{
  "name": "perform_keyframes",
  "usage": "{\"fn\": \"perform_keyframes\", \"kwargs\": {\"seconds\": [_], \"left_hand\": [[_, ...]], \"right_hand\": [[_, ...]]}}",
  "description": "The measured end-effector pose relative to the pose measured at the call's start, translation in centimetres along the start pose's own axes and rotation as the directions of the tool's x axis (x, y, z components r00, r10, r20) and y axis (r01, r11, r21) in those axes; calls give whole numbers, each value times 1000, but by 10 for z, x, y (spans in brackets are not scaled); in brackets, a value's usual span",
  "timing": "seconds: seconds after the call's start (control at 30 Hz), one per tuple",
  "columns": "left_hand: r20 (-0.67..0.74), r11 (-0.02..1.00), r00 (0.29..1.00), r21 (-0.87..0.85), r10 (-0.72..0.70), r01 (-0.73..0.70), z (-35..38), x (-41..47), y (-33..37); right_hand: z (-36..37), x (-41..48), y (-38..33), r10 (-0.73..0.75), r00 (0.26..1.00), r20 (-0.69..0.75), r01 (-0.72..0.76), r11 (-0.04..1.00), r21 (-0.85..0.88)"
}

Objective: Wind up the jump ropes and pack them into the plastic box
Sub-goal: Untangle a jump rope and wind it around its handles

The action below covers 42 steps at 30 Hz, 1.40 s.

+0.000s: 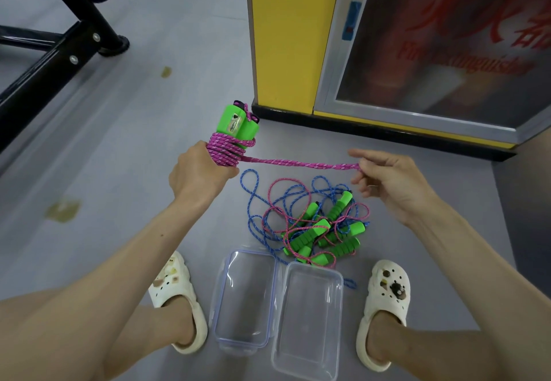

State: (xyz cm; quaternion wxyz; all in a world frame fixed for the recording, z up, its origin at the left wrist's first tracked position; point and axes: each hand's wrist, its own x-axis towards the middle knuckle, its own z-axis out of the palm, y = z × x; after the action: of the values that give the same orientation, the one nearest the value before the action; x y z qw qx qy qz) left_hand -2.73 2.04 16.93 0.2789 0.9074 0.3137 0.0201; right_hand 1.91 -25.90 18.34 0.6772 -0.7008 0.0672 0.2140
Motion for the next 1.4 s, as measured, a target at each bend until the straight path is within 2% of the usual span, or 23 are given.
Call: {"fn": "perform_keyframes", "kwargs": {"seconds": [0.17, 0.23, 0.33, 0.4, 0.47, 0.5, 0.53, 0.6, 0.67, 0.77, 0.83, 0.93, 1.03, 1.1, 1.13, 1.2, 1.3, 1.33, 1.37, 1.4], "left_hand": [[9, 1000, 1000, 8, 14, -15, 2, 0, 2], [11, 1000, 1000, 9, 19, -19, 2, -1, 2], [12, 1000, 1000, 6, 22, -23, 3, -1, 2], [10, 1000, 1000, 6, 25, -25, 2, -2, 3], [8, 1000, 999, 3, 31, -31, 2, -3, 4], [9, 999, 999, 4, 35, -35, 2, -3, 4], [11, 999, 999, 8, 40, -40, 3, -3, 5], [20, 998, 998, 17, 52, -53, 4, -4, 5], [27, 998, 998, 13, 59, -60, 7, -5, 6], [24, 994, 995, 48, 99, -100, 12, -10, 7], [16, 990, 992, 67, 126, -127, 15, -14, 8], [20, 987, 989, 66, 147, -148, 18, -16, 10], [11, 983, 986, 73, 166, -166, 19, -17, 10], [1, 982, 986, 85, 167, -167, 18, -16, 10], [-2, 982, 986, 88, 165, -164, 18, -15, 9], [-5, 984, 987, 85, 159, -158, 17, -12, 9], [5, 985, 988, 76, 154, -154, 16, -10, 9], [10, 985, 988, 75, 154, -155, 16, -10, 10], [11, 984, 987, 76, 159, -160, 16, -11, 11], [5, 982, 986, 82, 168, -168, 16, -12, 11]], "right_hand": [[-3, 0, -7, 97, 993, 62, -113, 930, 349], [-4, 0, -7, 80, 995, 65, -98, 929, 358], [-1, -1, -5, 30, 999, -21, -28, 995, 99], [3, -2, -2, -12, 993, -120, -3, 993, -120], [5, -2, 1, -11, 980, -198, -42, 965, -258], [6, -2, 1, 20, 973, -230, -83, 960, -266], [6, -1, 0, 70, 964, -257, -129, 967, -221], [4, 2, -2, 216, 936, -278, -212, 976, 43], [3, 4, -3, 362, 903, -234, -262, 892, 368], [6, 5, -1, 452, 877, -162, -261, 732, 629], [10, 3, -2, 429, 892, -142, -211, 673, 709], [11, 4, -6, 393, 899, -191, -124, 649, 751], [10, 7, -5, 369, 890, -269, -73, 697, 714], [7, 9, -3, 364, 898, -246, -97, 711, 697], [6, 9, -2, 362, 907, -215, -134, 733, 667], [5, 8, -3, 347, 920, -185, -217, 840, 498], [10, 7, 0, 227, 930, -291, -215, 974, 73], [10, 6, 3, 149, 934, -325, -197, 973, -118], [9, 6, 7, 40, 937, -347, -169, 921, -350], [8, 7, 11, -95, 938, -332, -129, 795, -592]]}}
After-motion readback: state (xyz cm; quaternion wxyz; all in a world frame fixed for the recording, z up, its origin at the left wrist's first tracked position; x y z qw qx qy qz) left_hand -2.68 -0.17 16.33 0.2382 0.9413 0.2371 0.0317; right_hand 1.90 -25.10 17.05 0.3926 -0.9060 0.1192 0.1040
